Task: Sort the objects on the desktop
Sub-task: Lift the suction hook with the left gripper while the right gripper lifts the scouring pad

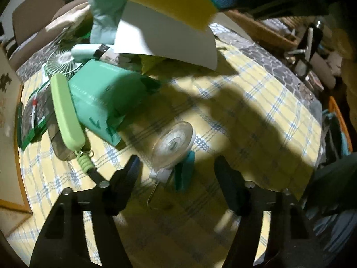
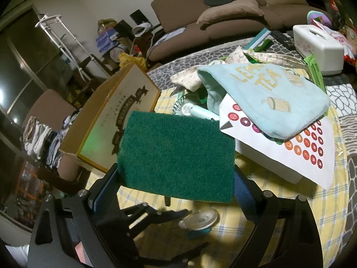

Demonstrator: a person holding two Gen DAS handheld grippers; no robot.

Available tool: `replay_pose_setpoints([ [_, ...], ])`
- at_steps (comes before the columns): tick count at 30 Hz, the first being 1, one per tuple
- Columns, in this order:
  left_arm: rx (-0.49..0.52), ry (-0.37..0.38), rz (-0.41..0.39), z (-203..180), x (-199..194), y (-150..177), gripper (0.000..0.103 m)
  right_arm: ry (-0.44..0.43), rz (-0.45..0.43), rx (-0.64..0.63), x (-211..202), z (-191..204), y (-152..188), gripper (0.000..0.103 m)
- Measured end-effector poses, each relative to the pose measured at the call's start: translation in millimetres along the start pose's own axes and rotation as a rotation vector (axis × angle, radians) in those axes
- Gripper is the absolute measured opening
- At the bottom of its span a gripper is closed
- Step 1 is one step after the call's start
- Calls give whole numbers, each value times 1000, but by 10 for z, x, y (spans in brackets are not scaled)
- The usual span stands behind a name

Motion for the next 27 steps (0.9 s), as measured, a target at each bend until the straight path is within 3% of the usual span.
replay_pose_setpoints([
  [3,20,-23,8,-13,57,-5,41,-2,-5,4,-14,-4,-8,95],
  [7,-17,8,0,27,58,-9,41,-11,-12,3,-25,34,-24,95],
  [13,-187,130,-8,287,-125,-9,40,-30,-28,-13,-42,137,-77,95],
  [27,-340,118,-163,1180,-1036,-189,40,-27,-64,-119,56,631,-218,95],
])
Point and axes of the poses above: each gripper's, at about its wrist camera, not at the fingertips, and x roughly the way its jaws point, z to its left, y to its underside, the point moved 8 cm from there along x, roughly the way its jaws point, and after that the axes turned 12 degrees about -y, right-handed, at the moved point
